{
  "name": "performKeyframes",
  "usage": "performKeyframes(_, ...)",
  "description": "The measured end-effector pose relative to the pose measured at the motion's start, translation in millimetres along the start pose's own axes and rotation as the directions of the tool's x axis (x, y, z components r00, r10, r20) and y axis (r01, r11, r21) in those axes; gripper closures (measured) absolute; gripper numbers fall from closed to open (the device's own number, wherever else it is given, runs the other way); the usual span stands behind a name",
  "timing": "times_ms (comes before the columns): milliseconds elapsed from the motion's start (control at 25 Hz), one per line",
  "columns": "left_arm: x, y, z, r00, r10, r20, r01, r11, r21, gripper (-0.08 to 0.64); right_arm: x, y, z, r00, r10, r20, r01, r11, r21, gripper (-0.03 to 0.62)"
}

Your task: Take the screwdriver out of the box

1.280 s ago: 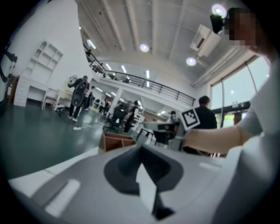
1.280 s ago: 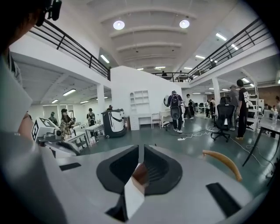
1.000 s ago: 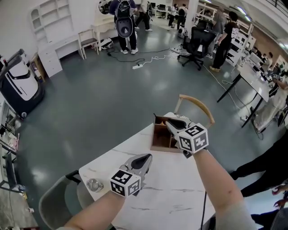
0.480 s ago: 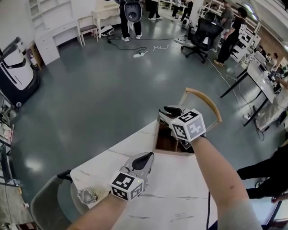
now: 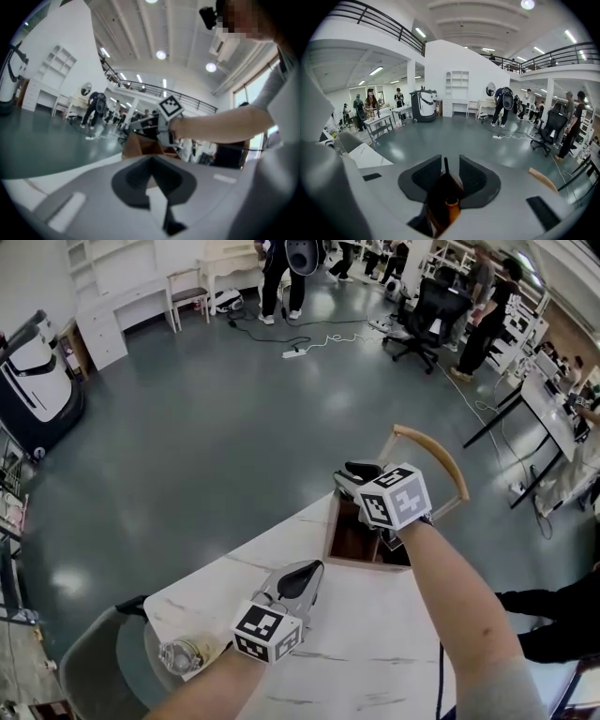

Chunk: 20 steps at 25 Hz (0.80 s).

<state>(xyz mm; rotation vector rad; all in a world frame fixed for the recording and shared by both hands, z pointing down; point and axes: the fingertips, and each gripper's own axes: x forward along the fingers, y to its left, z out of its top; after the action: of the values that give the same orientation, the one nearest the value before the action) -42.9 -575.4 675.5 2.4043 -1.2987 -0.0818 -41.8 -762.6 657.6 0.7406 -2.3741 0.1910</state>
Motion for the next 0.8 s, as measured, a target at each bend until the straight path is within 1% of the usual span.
performKeyframes(160, 0.7, 1.2, 1.1, 1.0, 0.004, 0.004, -0.004, 1.0, -0.004, 0.555, 1.5, -0.7, 0.9, 1.0, 0.004, -0.008, -0.004, 1.0, -0.003, 0.483)
performKeyframes(400, 0.1, 0.3, 3.3, 1.0, 0.001, 0.013, -0.001, 1.0, -0.015, 0.555, 7.1, 2.6, 2.6, 0.999, -0.003, -0.036, 0.002, 0.999, -0.035, 0.489)
performKeyframes(560, -1.7, -0.6, 3.3, 1.0, 0.001, 0.016, -0.001, 1.0, -0.02, 0.555, 12.3, 6.3, -0.7, 0.996, -0.033, -0.087, 0.024, 0.994, -0.106, 0.517)
performKeyframes(600, -2.2, -0.7, 3.7, 1.0, 0.003, 0.015, -0.003, 1.0, -0.022, 0.556, 13.1, 6.7, -0.5, 0.994, -0.041, -0.097, 0.03, 0.993, -0.115, 0.542)
performKeyframes(640, -2.9, -0.7, 3.9, 1.0, 0.006, 0.013, -0.005, 1.0, -0.024, 0.557, 13.6, 6.5, 0.1, 0.993, -0.05, -0.105, 0.037, 0.992, -0.118, 0.554)
performKeyframes(720, -4.8, -1.8, 4.3, 1.0, 0.009, 0.011, -0.008, 1.0, -0.028, 0.555, 11.4, 4.8, 3.4, 0.993, -0.061, -0.099, 0.05, 0.993, -0.107, 0.569)
performKeyframes(800, -6.8, -5.6, 7.0, 1.0, 0.007, 0.014, -0.006, 1.0, -0.03, 0.555, 1.1, 1.0, 12.2, 0.997, -0.061, -0.051, 0.057, 0.996, -0.062, 0.571)
